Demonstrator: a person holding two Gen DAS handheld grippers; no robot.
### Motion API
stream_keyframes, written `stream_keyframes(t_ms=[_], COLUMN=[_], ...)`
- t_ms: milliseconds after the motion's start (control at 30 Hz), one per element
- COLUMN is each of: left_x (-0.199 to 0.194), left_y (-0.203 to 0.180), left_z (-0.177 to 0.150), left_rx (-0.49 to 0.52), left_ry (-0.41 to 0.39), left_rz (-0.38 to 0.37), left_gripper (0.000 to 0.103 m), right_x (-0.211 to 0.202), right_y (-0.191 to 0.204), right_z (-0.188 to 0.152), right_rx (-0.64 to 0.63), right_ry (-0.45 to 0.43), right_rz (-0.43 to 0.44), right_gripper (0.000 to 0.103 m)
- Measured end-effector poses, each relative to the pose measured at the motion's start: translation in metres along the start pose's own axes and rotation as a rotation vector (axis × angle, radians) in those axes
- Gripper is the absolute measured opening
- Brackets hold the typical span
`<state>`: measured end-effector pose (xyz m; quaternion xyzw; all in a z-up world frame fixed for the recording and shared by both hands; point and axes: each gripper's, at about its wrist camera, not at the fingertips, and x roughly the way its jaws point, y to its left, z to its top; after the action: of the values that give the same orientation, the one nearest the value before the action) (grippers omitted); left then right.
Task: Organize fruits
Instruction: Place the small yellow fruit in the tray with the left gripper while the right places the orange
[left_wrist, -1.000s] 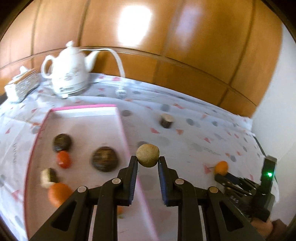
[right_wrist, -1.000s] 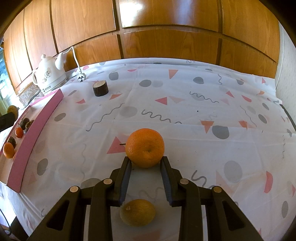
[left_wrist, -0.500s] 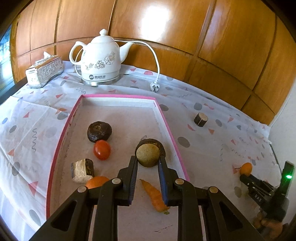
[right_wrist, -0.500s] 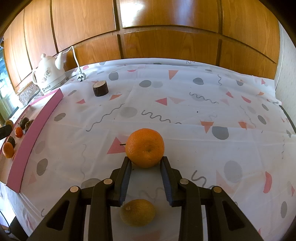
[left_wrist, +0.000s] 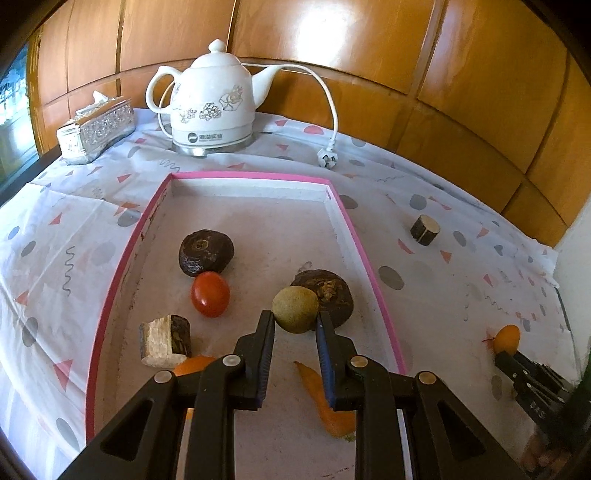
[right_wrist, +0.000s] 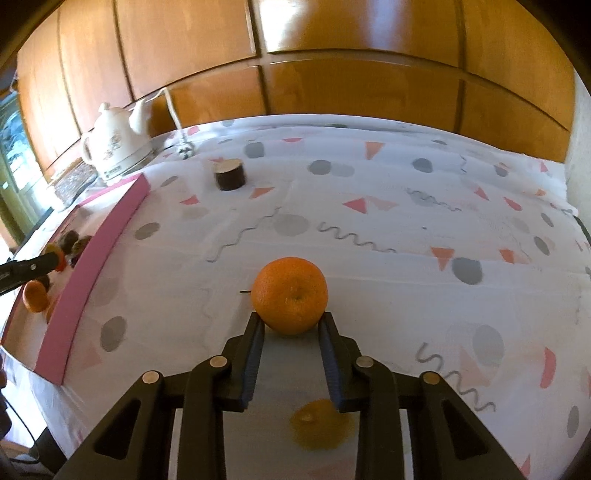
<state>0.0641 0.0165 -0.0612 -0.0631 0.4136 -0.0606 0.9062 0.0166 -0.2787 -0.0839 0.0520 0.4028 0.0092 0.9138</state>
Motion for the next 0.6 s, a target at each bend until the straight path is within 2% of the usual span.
stream_keyframes(t_ms=[133,433,500,533,600], left_x=[0.002,-0.002,-0.005,-0.006,-0.009], left_y=[0.001,0.009,0.011,0.012,0.016], left_z=[0.000,0.003,0.004,0.005,0.007], left_rx=[-0.008,-0.029,-0.030,-0.032,-0.035], left_ry=[-0.001,-0.021,-0.034,-0.041,-0.051], left_rz=[0.010,0.009,0.010,0.014,0.018], left_gripper=[0.024,0.026,0.026,0.026,0.026], right_x=[0.000,-0.014,-0.019,-0.020,-0.024], right_y=[0.010,0.064,0.081,0.087,0.103], right_z=[0.002,0.019,0.024,0.026,0.031], right_rx=[-0.002,-0.108,-0.147,-0.155,-0.186], right_ry=[0.004,-0.037,-0.053,-0.056,-0.068], right_rz=[0.050,0.205,0.247,0.262,0.300], right_gripper=[0.030,0.028,0.024,0.007,0.006])
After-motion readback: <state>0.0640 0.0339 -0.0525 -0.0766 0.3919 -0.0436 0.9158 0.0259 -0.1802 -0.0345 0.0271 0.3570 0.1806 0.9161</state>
